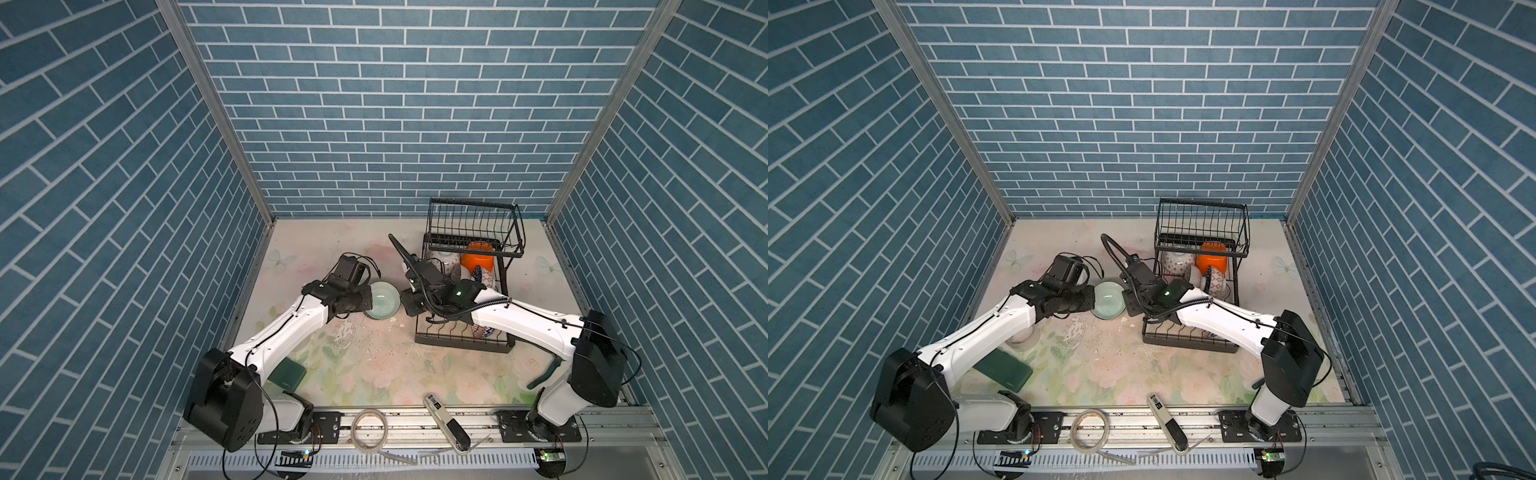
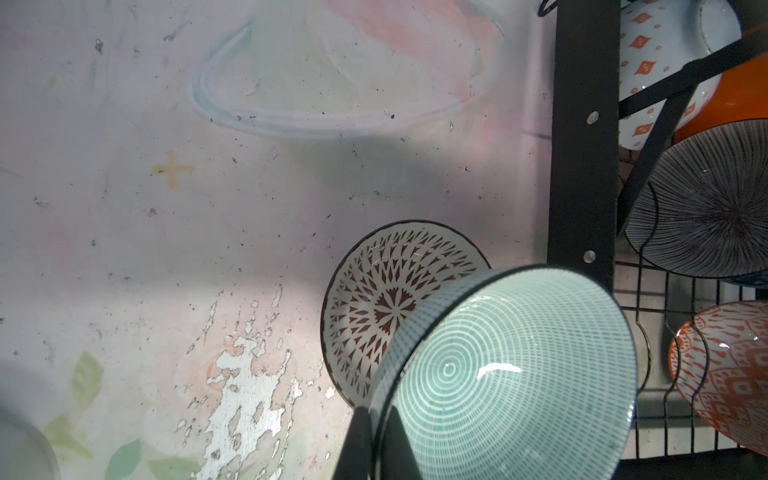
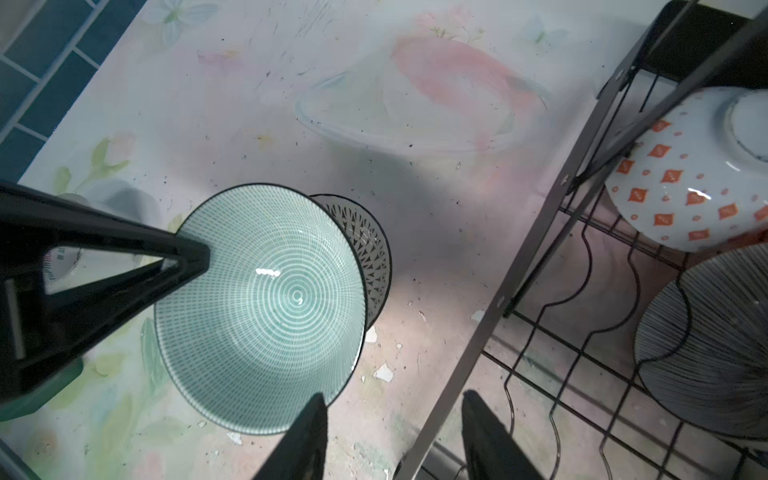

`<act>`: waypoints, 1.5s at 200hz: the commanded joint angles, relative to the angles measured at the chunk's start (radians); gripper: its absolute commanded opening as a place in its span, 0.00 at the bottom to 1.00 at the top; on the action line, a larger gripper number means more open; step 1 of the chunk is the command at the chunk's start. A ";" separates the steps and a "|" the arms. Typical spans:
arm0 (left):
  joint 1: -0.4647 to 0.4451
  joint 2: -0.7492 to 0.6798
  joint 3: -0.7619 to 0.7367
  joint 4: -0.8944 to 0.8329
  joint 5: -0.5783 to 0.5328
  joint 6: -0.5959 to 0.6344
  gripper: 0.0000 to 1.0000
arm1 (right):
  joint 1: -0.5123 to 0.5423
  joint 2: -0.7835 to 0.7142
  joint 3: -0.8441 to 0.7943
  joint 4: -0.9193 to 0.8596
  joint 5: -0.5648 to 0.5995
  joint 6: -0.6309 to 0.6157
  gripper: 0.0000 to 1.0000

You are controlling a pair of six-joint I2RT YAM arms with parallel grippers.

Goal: Load the bowls into the dish rack
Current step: 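Reach the right gripper to the green bowl beside the left gripper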

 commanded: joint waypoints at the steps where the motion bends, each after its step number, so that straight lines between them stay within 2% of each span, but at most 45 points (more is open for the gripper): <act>1: 0.001 -0.032 -0.006 0.045 0.015 -0.008 0.00 | 0.006 0.043 0.078 -0.022 0.000 0.018 0.50; 84: 0.000 -0.046 -0.023 0.061 0.017 -0.011 0.00 | 0.008 0.137 0.166 -0.064 0.023 0.020 0.32; 163: 0.001 -0.051 -0.030 0.066 0.017 -0.011 0.00 | 0.009 0.188 0.197 -0.077 0.026 0.024 0.21; 230: 0.000 -0.054 -0.033 0.069 0.021 -0.009 0.00 | 0.008 0.201 0.207 -0.081 0.033 0.025 0.00; 300: 0.001 -0.062 -0.034 0.075 0.016 -0.006 0.00 | 0.008 0.232 0.243 -0.115 0.016 0.012 0.00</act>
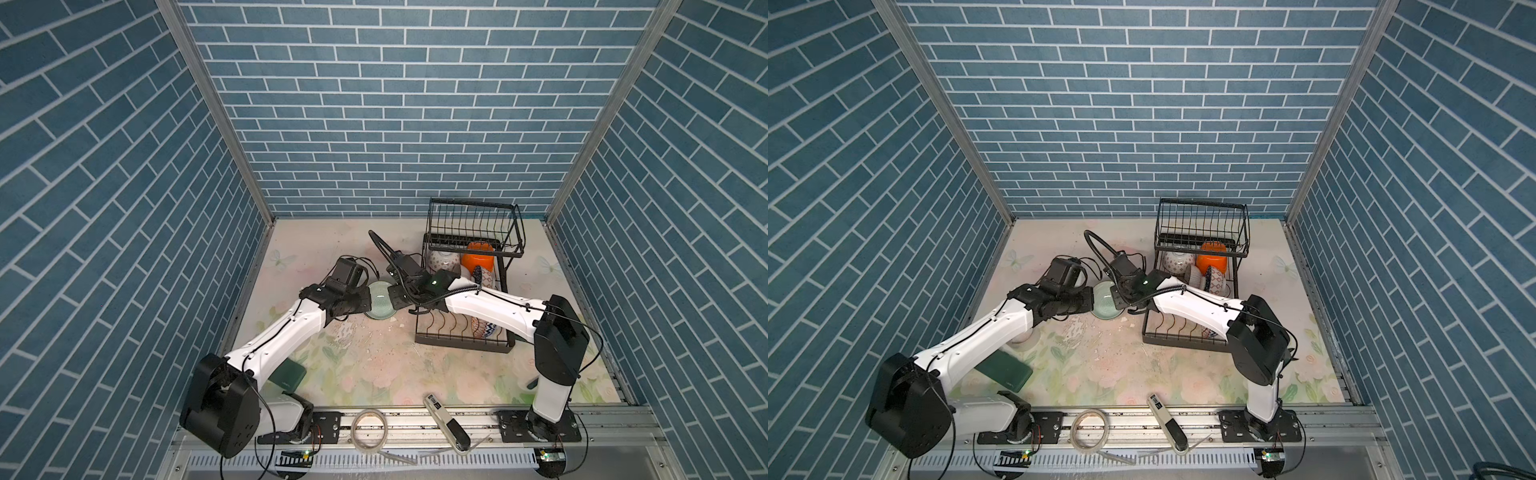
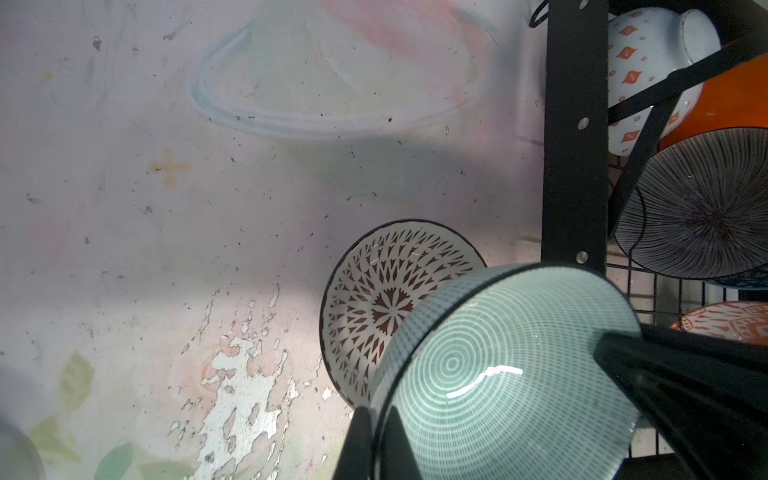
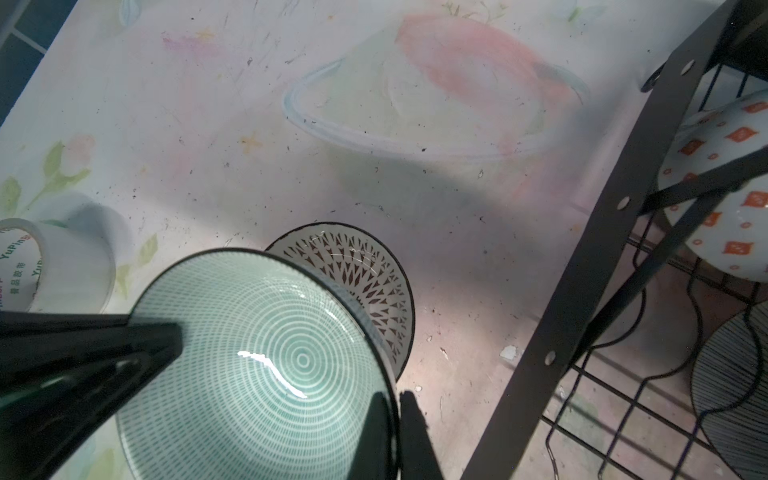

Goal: Load the bowls into the dish rack
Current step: 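Reach the right gripper to the green bowl beside the left gripper, then grasp the green bowl rim with the right gripper while the left gripper holds it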

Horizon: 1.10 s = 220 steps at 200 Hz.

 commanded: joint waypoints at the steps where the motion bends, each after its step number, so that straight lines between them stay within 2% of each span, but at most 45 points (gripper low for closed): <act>1: 0.001 -0.036 0.003 0.038 0.008 0.001 0.00 | 0.003 0.039 0.052 -0.042 0.010 -0.006 0.00; 14: 0.001 -0.041 0.003 0.040 0.007 0.003 0.00 | 0.004 0.051 0.060 -0.053 0.008 -0.006 0.00; 77: 0.001 -0.042 0.006 0.034 0.001 0.009 0.00 | 0.004 0.079 0.067 -0.071 0.014 -0.002 0.13; 122: 0.002 -0.046 0.007 0.031 -0.003 0.012 0.00 | 0.004 0.075 0.061 -0.073 0.013 -0.008 0.14; 131: 0.002 -0.045 0.007 0.031 -0.004 0.012 0.00 | 0.003 0.072 0.057 -0.073 0.013 -0.008 0.13; 161: 0.002 -0.045 0.005 0.031 -0.003 0.014 0.00 | 0.004 0.062 0.044 -0.059 0.011 -0.009 0.00; 193: 0.001 -0.047 0.002 0.031 -0.003 0.014 0.00 | 0.004 0.043 0.030 -0.049 0.008 -0.014 0.00; 205: 0.002 -0.048 -0.001 0.031 -0.004 0.014 0.08 | 0.004 0.035 0.028 -0.050 0.012 -0.016 0.00; 220: 0.002 -0.048 -0.004 0.031 -0.006 0.014 0.13 | 0.004 0.020 0.023 -0.053 0.024 -0.017 0.00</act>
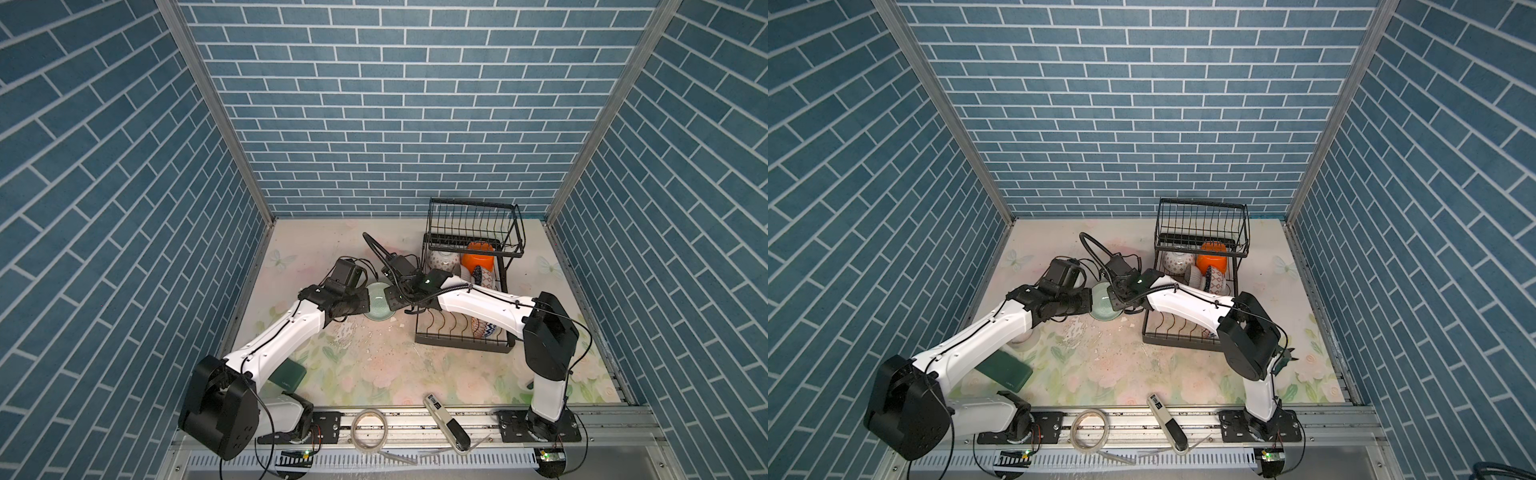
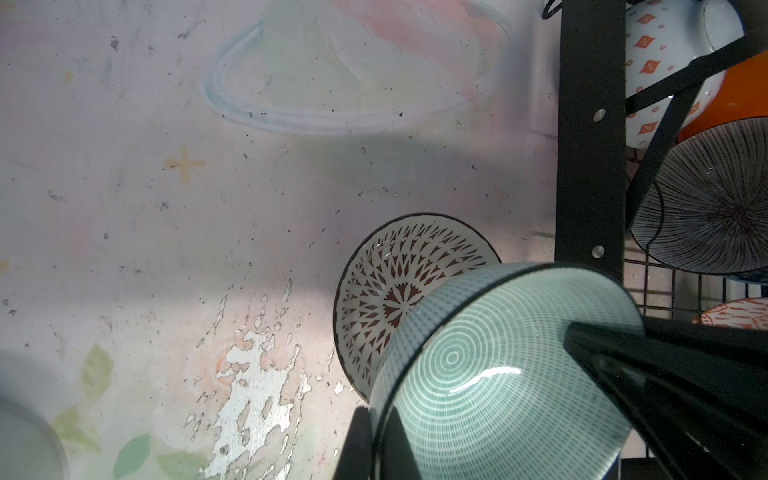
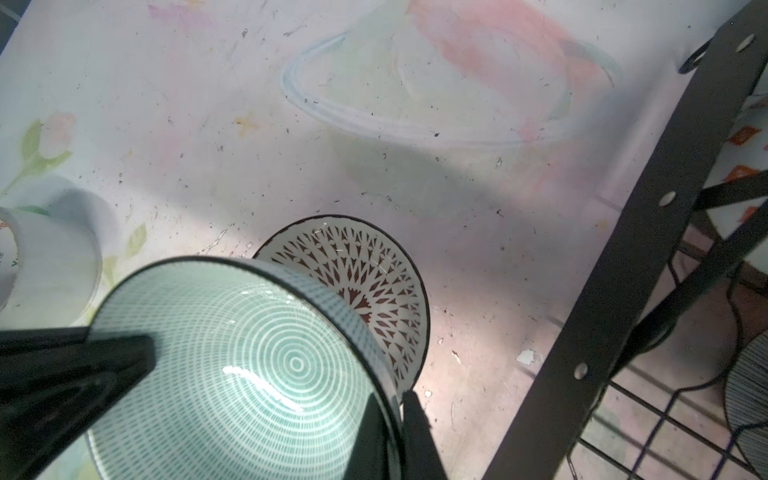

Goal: Load the bowls into the dish rack
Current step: 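Grasp the green bowl rim with the right gripper while the left gripper holds it, then carry the green bowl into the rack with the right gripper while the left releases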

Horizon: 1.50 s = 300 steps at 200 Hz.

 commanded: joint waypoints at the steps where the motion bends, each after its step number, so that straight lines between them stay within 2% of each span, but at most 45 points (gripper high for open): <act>1: -0.002 -0.038 0.003 0.046 0.010 -0.001 0.13 | 0.003 -0.036 -0.019 -0.033 0.041 -0.016 0.00; 40: -0.002 -0.050 -0.006 0.057 0.012 -0.006 0.48 | 0.004 -0.076 -0.027 -0.058 0.074 -0.021 0.00; 87: -0.002 -0.088 -0.021 0.061 0.001 -0.001 0.80 | 0.006 -0.144 -0.028 -0.108 0.112 -0.024 0.00; 123: -0.002 -0.107 -0.041 0.068 -0.010 0.001 0.99 | 0.008 -0.203 -0.034 -0.153 0.158 -0.030 0.00; 229: -0.001 -0.117 -0.104 0.138 0.003 -0.019 1.00 | 0.009 -0.320 -0.078 -0.402 0.397 0.001 0.00; 300: -0.001 -0.153 -0.141 0.164 0.006 -0.033 1.00 | 0.009 -0.390 -0.162 -0.506 0.453 0.071 0.00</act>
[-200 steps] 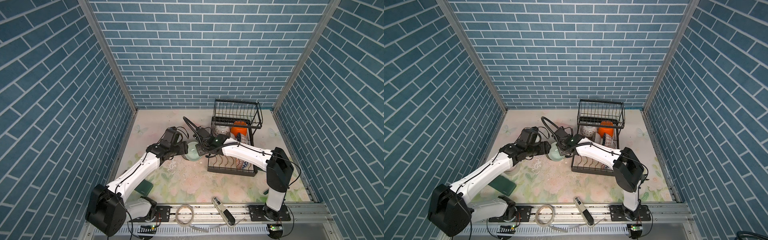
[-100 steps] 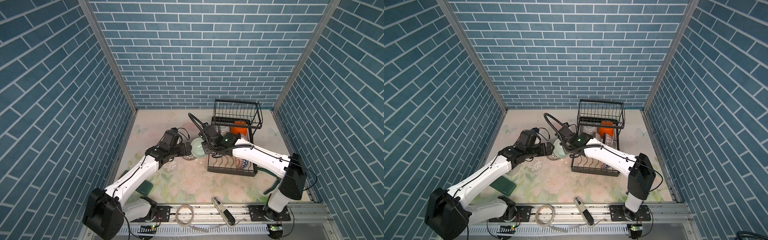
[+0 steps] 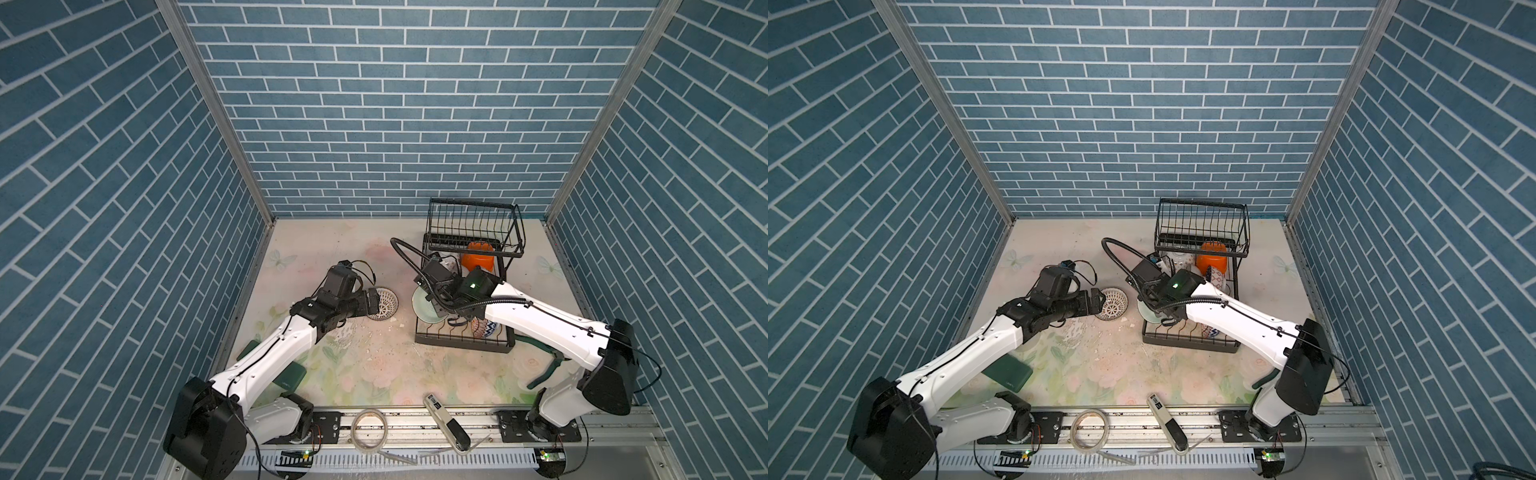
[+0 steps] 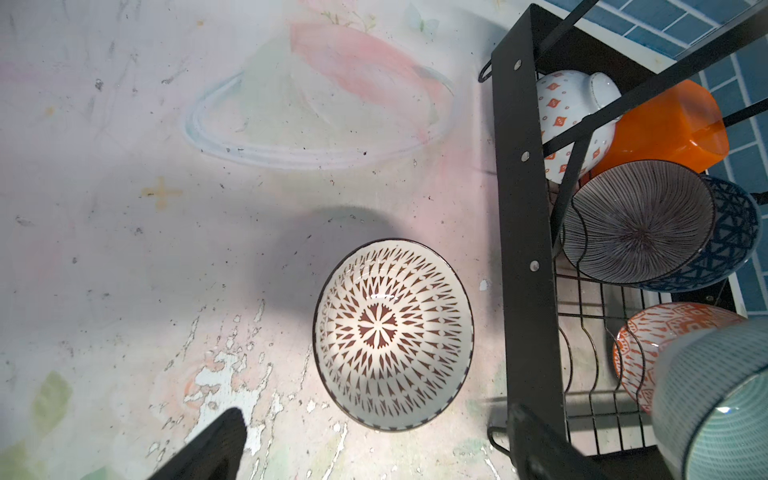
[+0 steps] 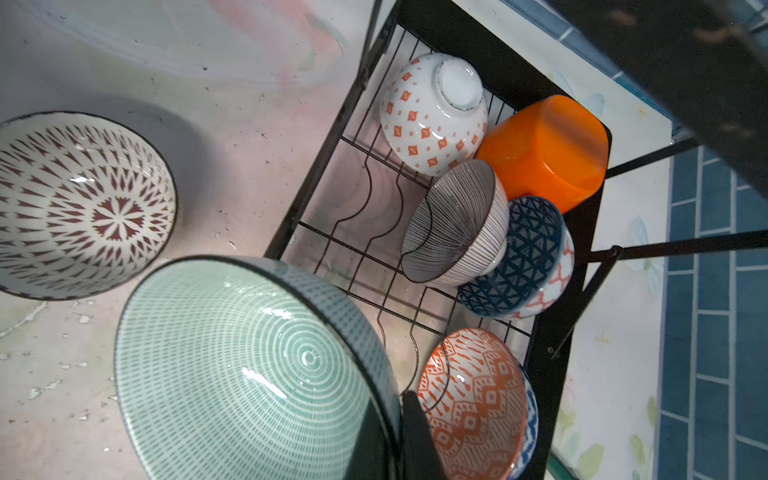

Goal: Load the bowls into the dish rack
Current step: 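Carry the green bowl into the rack with the right gripper while the left releases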

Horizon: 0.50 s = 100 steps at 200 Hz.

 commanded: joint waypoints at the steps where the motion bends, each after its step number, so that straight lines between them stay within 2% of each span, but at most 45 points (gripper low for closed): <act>1: 0.002 -0.023 -0.016 0.012 -0.016 -0.006 1.00 | 0.000 -0.035 -0.033 -0.059 0.066 0.072 0.00; 100: 0.004 -0.026 -0.018 -0.011 -0.022 -0.009 1.00 | 0.003 -0.019 -0.038 -0.212 0.158 0.107 0.00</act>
